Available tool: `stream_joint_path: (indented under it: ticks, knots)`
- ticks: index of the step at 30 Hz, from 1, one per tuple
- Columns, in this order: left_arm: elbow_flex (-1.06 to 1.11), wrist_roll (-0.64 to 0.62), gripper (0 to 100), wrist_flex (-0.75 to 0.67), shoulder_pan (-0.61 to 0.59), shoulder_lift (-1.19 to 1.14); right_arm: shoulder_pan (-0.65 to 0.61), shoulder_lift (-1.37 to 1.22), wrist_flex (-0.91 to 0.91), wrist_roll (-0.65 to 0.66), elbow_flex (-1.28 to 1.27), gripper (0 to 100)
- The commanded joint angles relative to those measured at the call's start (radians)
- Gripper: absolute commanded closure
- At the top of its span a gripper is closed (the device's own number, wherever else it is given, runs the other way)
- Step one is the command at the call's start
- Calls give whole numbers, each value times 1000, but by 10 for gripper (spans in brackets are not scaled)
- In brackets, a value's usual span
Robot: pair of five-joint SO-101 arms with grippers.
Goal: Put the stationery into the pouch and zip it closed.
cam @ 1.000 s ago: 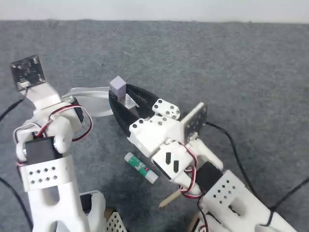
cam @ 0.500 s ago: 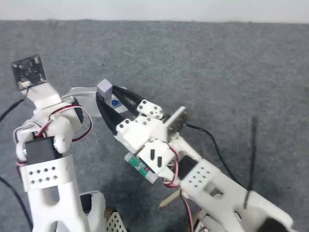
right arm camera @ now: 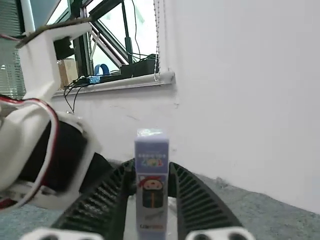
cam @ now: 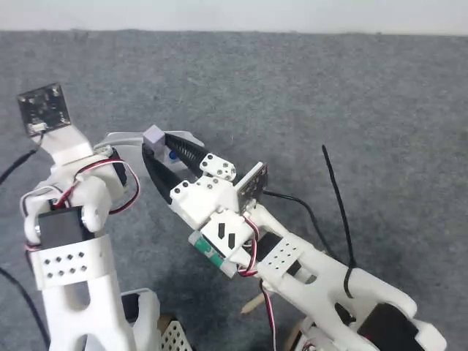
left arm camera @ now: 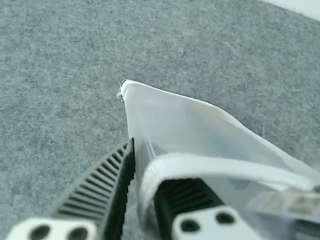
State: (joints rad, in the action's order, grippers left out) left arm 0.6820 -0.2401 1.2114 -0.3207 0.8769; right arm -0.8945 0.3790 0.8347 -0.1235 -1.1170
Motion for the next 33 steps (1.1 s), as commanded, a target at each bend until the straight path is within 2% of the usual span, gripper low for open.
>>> stream_joint_path:
  ticks: [1,14,17,19,22,25,33]
  knots:
    - [-4,9,991,-35,3,2,-5,15,21,49,12,869]
    - [-4,9,991,-35,3,2,-7,30,19,54,-25,887]
    - [-4,9,991,-35,3,2,-24,74,19,120,-63,912]
    - [-4,9,991,-35,3,2,-33,93,27,183,-81,991]
    - [-4,9,991,-35,3,2,-39,96,28,212,-91,970]
    - [-4,9,991,-35,3,2,-39,76,31,212,-87,993]
    - [-4,9,991,-35,3,2,-38,-61,266,216,-68,985]
